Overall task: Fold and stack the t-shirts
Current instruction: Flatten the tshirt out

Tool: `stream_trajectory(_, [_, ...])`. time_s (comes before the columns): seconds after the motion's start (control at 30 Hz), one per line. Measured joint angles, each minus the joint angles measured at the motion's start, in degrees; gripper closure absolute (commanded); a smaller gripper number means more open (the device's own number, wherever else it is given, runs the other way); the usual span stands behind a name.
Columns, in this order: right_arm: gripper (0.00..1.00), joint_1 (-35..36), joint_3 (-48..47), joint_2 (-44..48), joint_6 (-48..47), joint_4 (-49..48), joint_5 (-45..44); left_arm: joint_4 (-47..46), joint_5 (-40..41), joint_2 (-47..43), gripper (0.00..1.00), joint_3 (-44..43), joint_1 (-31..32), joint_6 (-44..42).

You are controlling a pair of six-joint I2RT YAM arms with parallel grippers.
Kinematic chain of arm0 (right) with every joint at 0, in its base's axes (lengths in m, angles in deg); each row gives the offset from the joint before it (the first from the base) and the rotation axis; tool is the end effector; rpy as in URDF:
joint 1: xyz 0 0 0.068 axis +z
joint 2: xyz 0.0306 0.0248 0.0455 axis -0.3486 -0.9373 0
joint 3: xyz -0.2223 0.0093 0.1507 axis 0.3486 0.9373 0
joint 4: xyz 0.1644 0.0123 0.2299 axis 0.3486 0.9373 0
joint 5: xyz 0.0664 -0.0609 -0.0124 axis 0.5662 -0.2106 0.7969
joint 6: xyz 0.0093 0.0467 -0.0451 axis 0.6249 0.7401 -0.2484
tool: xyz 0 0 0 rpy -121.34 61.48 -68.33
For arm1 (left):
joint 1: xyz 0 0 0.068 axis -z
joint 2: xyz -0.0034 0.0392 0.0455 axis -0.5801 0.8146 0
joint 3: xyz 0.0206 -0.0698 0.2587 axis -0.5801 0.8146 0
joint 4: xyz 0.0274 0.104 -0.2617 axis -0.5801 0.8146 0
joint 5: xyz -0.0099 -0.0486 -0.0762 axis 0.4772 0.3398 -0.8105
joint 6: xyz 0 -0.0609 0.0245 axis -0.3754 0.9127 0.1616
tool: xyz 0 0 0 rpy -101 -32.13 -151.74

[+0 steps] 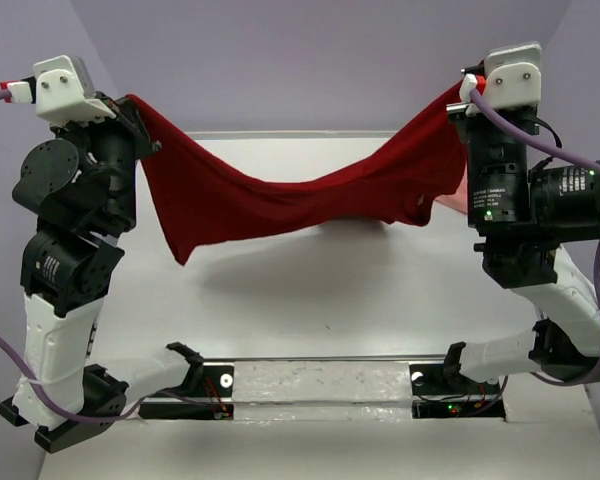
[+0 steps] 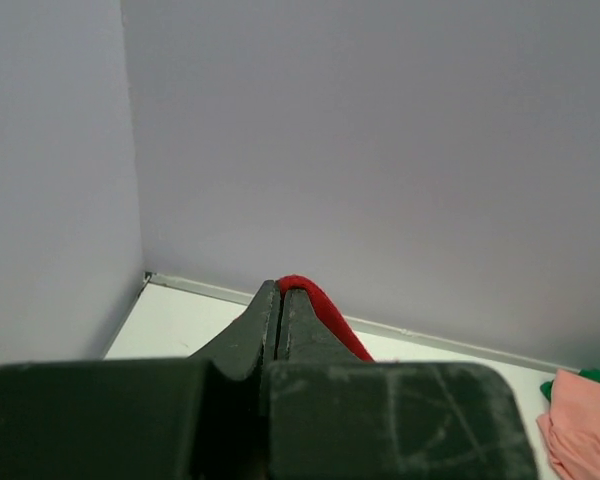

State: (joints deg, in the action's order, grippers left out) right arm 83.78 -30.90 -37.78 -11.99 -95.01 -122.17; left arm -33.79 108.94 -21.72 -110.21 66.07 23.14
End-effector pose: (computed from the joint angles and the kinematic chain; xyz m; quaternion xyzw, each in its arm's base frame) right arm 0.1217 0.1470 0.6522 -0.1009 0.5245 -0.2167 0.8171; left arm 0.1441 -0.0508 0.6242 -0.1007 0.5824 -0.0492 0.8052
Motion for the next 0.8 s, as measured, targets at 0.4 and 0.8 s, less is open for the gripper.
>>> stream_trajectory(0.4, [1.0,-21.4,-12.55,-11.47,20.33,12.94,12.39,-8.44,-0.72,14.05,1.0,-0.76,-1.86,0.42])
stream_trajectory(0.8, [1.0,-52.65,-27.32,-38.99,44.41,38.36,37.59,-3.52,-9.77,56.43,1.0,-32.35,-13.11,-2.01])
